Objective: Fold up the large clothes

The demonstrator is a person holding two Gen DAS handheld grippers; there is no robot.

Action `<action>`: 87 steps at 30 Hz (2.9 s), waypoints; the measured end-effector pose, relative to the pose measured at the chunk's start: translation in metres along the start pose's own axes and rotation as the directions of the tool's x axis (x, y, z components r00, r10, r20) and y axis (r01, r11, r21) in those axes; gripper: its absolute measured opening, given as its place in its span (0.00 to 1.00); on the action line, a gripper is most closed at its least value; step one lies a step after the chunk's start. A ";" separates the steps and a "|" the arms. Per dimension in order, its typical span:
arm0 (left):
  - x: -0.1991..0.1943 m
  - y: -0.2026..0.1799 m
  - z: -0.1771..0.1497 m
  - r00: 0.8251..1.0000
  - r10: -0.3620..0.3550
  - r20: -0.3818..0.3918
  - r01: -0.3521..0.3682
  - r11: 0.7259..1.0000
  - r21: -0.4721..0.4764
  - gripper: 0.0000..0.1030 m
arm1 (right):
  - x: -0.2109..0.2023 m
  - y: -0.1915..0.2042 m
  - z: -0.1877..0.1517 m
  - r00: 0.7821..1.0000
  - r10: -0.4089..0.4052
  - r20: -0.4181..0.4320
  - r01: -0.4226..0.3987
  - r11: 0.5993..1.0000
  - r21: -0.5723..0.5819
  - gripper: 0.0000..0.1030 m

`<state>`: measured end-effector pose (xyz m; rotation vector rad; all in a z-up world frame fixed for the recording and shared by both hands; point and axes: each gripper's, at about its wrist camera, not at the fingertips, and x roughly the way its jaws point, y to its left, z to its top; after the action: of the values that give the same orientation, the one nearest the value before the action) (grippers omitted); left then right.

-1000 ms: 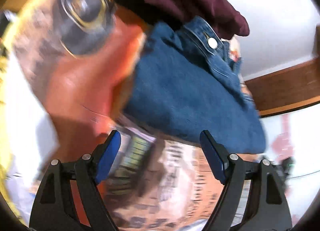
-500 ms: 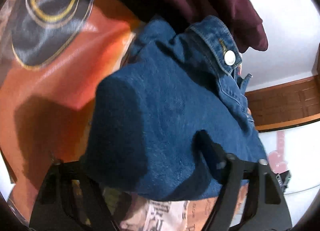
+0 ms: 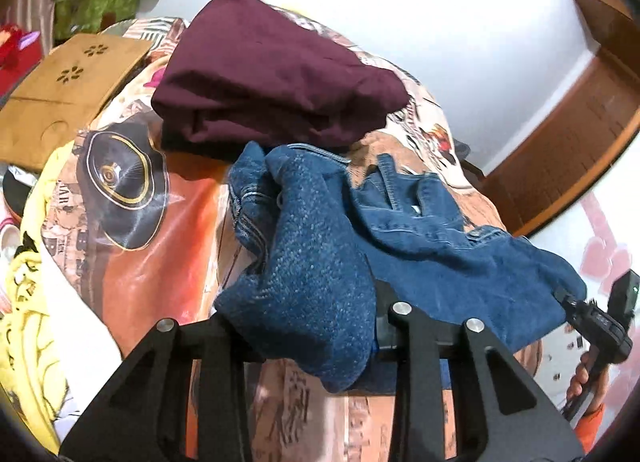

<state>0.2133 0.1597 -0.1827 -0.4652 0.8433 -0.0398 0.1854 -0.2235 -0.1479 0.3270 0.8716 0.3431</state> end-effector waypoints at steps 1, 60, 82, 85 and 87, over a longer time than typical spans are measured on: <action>-0.002 0.002 -0.002 1.000 0.002 -0.008 -0.002 1.000 0.011 0.32 | 0.001 0.000 -0.004 1.000 -0.028 -0.008 0.028 0.999 -0.034 0.23; 0.076 -0.285 -0.088 0.979 -0.059 -0.195 0.164 0.792 0.588 0.26 | -0.040 -0.024 -0.021 0.983 -0.149 -0.108 0.143 0.988 -0.063 0.55; 0.005 -0.187 -0.041 0.994 0.108 -0.028 -0.067 0.785 0.616 0.87 | 0.000 0.080 0.011 0.992 0.032 -0.121 -0.063 0.964 -0.259 0.55; 0.026 -0.162 -0.050 0.983 0.163 -0.083 -0.081 0.795 0.602 0.87 | 0.020 0.075 0.003 0.983 -0.005 -0.181 -0.040 0.968 -0.247 0.55; 0.036 -0.149 -0.058 0.977 0.169 -0.130 -0.062 0.809 0.584 0.87 | 0.030 0.062 -0.004 0.976 -0.052 -0.213 -0.001 0.970 -0.241 0.55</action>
<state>0.2169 -0.0041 -0.1805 0.1734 0.9820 -0.2229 0.1906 -0.1548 -0.1450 0.0530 1.0371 0.4620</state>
